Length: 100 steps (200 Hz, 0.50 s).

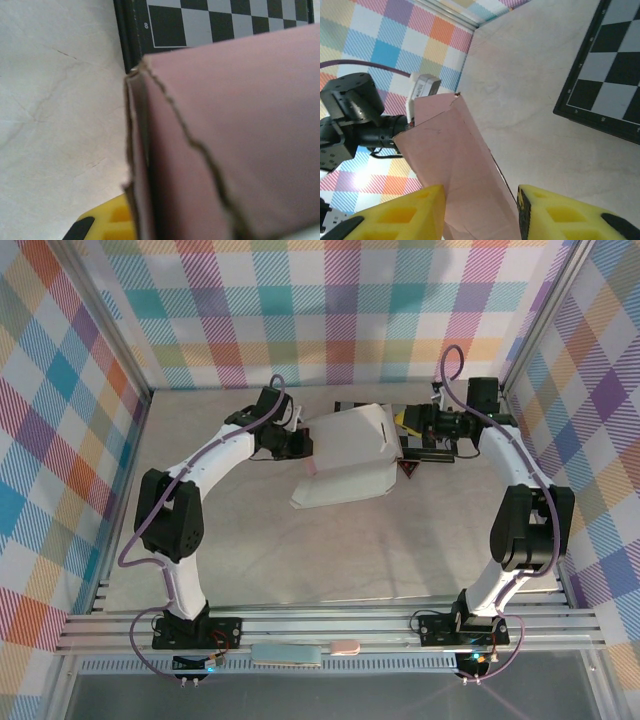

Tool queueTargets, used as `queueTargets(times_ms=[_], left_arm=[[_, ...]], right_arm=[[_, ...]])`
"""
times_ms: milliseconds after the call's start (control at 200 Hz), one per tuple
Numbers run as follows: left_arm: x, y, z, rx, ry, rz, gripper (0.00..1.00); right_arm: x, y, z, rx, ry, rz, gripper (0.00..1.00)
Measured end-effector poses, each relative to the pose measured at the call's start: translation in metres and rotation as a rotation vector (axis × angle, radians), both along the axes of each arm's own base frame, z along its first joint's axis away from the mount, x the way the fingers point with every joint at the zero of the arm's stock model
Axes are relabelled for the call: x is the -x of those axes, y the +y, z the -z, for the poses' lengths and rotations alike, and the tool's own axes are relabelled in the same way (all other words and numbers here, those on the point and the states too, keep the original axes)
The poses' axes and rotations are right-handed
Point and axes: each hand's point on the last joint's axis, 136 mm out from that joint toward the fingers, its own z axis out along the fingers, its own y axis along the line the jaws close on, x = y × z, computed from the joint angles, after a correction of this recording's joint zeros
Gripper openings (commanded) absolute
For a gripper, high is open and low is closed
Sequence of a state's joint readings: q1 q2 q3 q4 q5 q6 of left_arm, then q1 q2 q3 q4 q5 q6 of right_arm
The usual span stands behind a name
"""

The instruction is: Fold the paper box

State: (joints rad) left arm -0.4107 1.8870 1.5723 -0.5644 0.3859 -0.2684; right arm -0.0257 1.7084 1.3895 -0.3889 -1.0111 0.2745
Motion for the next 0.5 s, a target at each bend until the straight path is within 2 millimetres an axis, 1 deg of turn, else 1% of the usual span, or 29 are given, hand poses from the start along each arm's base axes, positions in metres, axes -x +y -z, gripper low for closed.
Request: queueTargets(times_ms=[310, 500], left_arm=[[0.003, -0.004, -0.003, 0.021, 0.010, 0.021, 0.00], [0.002, -0.005, -0.005, 0.021, 0.001, 0.028, 0.00]], right_arm=[[0.006, 0.008, 0.003, 0.000, 0.000, -0.040, 0.39], [0.010, 0.023, 0.005, 0.027, -0.005, -0.073, 0.39]])
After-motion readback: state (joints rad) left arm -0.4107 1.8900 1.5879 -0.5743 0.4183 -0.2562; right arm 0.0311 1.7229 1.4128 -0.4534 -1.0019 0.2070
